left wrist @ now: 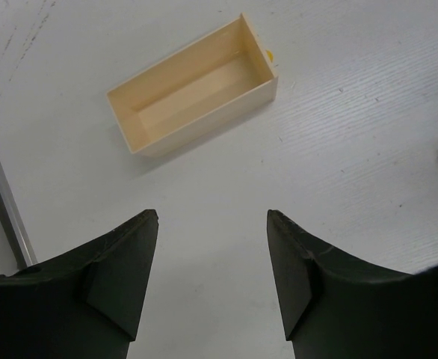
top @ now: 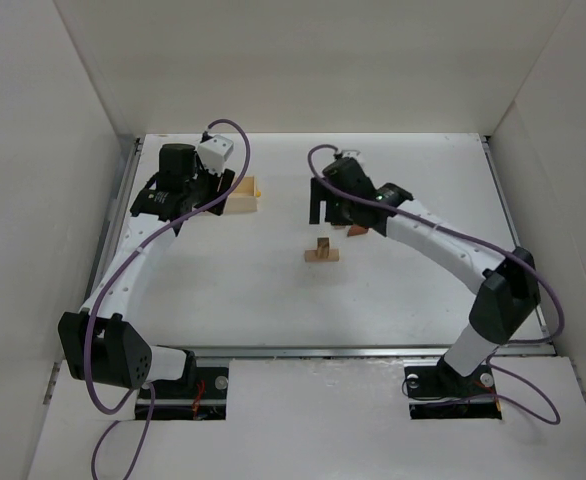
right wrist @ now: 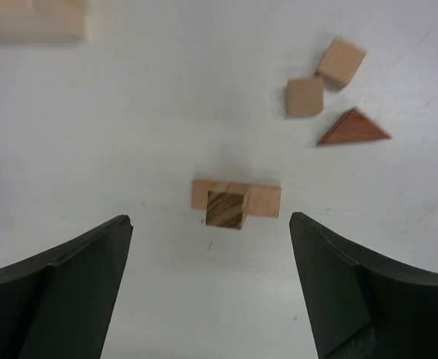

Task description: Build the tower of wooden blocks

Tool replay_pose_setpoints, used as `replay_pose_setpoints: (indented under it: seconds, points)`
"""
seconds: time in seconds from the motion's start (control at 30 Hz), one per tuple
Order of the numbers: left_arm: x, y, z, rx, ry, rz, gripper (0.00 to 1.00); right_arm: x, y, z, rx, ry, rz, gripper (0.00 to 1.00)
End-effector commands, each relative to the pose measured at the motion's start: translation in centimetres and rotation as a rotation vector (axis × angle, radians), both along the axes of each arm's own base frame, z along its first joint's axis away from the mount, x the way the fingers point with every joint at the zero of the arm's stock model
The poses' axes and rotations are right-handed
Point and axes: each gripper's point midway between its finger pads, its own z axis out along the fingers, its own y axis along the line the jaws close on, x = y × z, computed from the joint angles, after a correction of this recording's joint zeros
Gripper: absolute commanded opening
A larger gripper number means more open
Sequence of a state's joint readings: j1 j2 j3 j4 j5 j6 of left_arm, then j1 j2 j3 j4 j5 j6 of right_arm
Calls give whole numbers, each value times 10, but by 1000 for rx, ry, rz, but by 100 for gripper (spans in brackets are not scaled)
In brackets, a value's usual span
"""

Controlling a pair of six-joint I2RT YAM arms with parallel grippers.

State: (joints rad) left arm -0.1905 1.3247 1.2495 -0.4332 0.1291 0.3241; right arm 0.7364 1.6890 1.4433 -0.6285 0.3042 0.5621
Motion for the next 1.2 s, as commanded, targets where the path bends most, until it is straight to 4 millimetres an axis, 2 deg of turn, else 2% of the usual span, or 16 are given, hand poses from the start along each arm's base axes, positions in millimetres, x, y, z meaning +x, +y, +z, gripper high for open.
replay_pose_setpoints:
  seconds: [0.0, 0.03, 0.1, 0.17, 0.23, 0.27, 0.3, 0.33, 0.43, 0.5, 0.63, 0.83, 0.9, 1.0, 1.07, 1.17]
  points:
    - [1, 4, 18, -9, -72, 38, 58, 34, -23, 73, 93, -152, -41, 92]
    - [3, 7, 15, -5, -63, 62, 62, 37, -30, 75, 83, -150, -39, 92]
    - [9, 18, 17, 10, -93, 140, 63, 53, -40, 74, 75, -149, -50, 92]
    - [9, 27, 11, 17, -87, 202, 66, 62, -40, 51, 6, -109, -6, 90]
    - [9, 28, 8, 14, -86, 216, 67, 73, -41, 37, -43, -87, 26, 81]
    - [9, 28, 0, 20, -67, 215, 67, 79, -44, 12, -104, -39, 49, 76]
    - [9, 30, 0, 25, -68, 224, 70, 81, -44, 3, -125, -21, 62, 68]
    - [9, 32, 0, 34, -70, 237, 71, 84, -42, -4, -140, -12, 72, 66]
    - [11, 42, -5, 68, -69, 281, 76, 93, -42, -29, -155, 38, 107, 66]
    - [12, 46, -3, 69, -82, 312, 81, 94, -37, -38, -149, 51, 131, 66]
    - [12, 49, -10, 78, -67, 332, 83, 106, -43, -52, -171, 68, 115, 69]
    - [15, 48, -15, 82, -57, 331, 92, 100, -43, -80, -187, 135, 130, 69]
    - [16, 46, -19, 78, -46, 321, 98, 98, -42, -87, -184, 147, 136, 69]
    - [14, 33, -21, 40, -20, 260, 98, 98, -38, -92, -171, 156, 148, 64]
    - [14, 20, -12, -4, -18, 203, 99, 97, -36, -96, -167, 168, 155, 60]
    - [-1, -28, -9, -158, 46, -35, 99, 97, -34, -100, -159, 171, 162, 58]
